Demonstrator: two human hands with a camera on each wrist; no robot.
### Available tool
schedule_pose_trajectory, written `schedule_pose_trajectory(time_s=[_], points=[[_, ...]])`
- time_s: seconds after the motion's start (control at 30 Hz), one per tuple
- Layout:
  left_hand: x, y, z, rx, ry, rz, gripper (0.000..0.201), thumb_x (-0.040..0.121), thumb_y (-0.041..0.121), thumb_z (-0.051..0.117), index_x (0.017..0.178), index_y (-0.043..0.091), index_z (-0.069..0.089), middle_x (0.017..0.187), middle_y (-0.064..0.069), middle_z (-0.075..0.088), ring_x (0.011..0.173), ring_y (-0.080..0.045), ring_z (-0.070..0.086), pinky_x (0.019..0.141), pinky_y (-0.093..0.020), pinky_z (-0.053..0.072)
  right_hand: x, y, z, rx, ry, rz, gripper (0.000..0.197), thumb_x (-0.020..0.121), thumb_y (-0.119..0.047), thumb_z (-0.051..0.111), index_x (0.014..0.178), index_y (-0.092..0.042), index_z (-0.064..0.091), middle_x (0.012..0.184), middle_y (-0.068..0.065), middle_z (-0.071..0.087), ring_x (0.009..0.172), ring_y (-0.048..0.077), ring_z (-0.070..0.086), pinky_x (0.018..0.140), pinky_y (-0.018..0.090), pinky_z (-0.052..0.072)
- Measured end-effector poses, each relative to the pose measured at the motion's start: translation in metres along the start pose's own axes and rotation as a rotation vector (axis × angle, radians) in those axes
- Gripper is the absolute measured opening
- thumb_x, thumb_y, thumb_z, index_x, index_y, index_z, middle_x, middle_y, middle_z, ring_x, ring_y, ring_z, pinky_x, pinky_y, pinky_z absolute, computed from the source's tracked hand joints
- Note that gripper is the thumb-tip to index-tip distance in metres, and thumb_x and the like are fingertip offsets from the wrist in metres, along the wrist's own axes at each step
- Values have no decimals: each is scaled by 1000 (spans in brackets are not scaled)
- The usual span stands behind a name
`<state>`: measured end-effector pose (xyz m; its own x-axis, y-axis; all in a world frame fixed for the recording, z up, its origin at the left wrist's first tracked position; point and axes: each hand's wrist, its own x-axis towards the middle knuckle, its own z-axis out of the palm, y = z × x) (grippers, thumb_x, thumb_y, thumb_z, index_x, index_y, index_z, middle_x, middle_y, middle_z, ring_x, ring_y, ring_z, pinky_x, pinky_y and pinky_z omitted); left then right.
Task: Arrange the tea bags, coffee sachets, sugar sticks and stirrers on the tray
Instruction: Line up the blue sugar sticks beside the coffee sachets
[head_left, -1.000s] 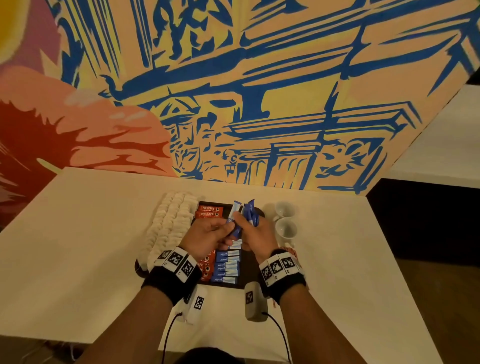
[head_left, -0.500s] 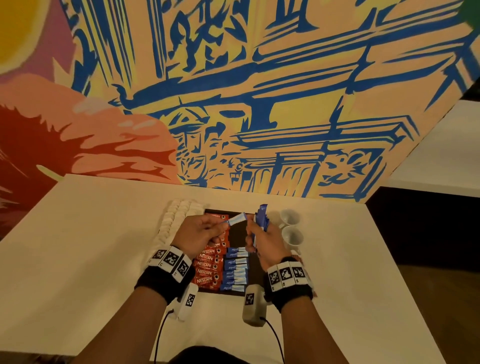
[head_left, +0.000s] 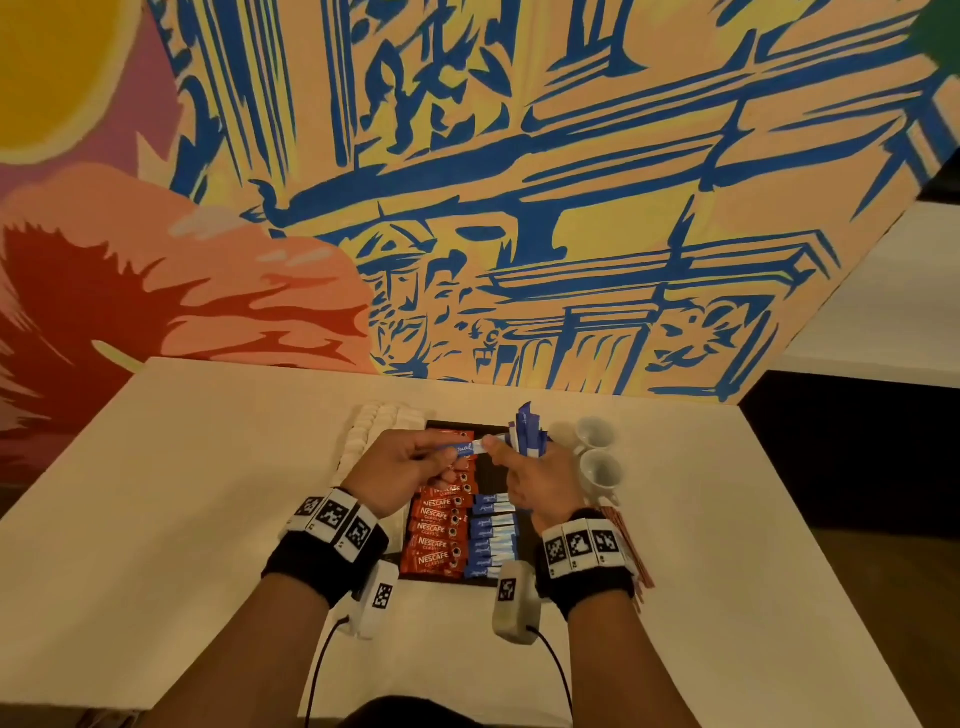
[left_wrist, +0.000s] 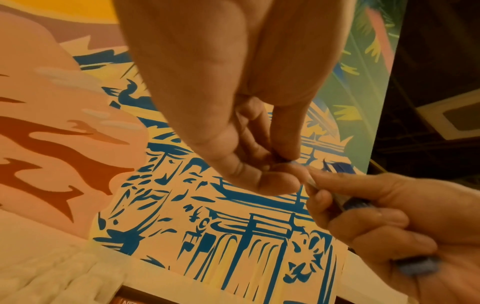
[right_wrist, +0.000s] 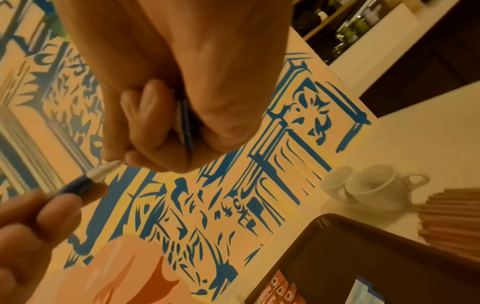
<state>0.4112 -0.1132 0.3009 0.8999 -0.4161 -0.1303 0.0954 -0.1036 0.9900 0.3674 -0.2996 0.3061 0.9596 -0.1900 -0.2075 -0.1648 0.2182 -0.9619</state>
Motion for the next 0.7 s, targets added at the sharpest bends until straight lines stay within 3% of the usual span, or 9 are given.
schedule_pose_trajectory(time_s=[0.13,0.27,0.4,0.47,0.53,0.63,0.7], points=[[-4,-4,-11,-22,49,9,28,101,-2,49,107,14,71,85,-6,76,71,-16,66,70,-28,58,2,-1,-4,20,49,-21,17,93,-9,71,90,-1,56,43,-6,51,31,1,42,33,15,33],[-4,-3,-20,33,165,39,28,100,0,52,98,16,74,89,-10,75,74,-19,65,65,-25,57,10,5,-17,-37,77,-35,26,87,-22,78,93,-4,60,62,12,50,34,6,34,35,19,28],[0,2,-7,171,150,54,18,95,15,67,107,26,73,102,-4,73,83,-24,69,72,-34,60,15,9,-22,-91,67,-23,31,84,-28,81,89,-5,61,56,5,44,37,10,29,37,21,26],[2,5,6,275,123,91,23,90,22,73,110,33,72,104,7,71,89,-17,67,78,-36,60,17,10,-26,-112,60,-25,32,83,-29,82,88,-5,63,53,1,42,39,11,29,38,22,26],[4,8,22,406,136,149,26,86,24,77,109,36,72,105,16,68,92,-6,64,81,-30,56,19,10,-32,-112,53,-16,31,83,-29,82,87,-5,62,57,4,46,40,12,30,39,22,26],[10,11,40,619,163,217,25,86,23,77,109,33,73,100,18,65,88,3,58,83,-22,48,20,8,-46,-102,50,19,28,84,-29,81,84,-8,63,64,9,56,40,12,33,38,21,27],[15,13,49,716,145,224,26,87,26,75,112,32,72,105,14,67,92,1,59,87,-25,50,21,7,-55,-95,45,37,27,85,-28,80,83,-9,62,69,12,56,39,12,35,38,21,27]])
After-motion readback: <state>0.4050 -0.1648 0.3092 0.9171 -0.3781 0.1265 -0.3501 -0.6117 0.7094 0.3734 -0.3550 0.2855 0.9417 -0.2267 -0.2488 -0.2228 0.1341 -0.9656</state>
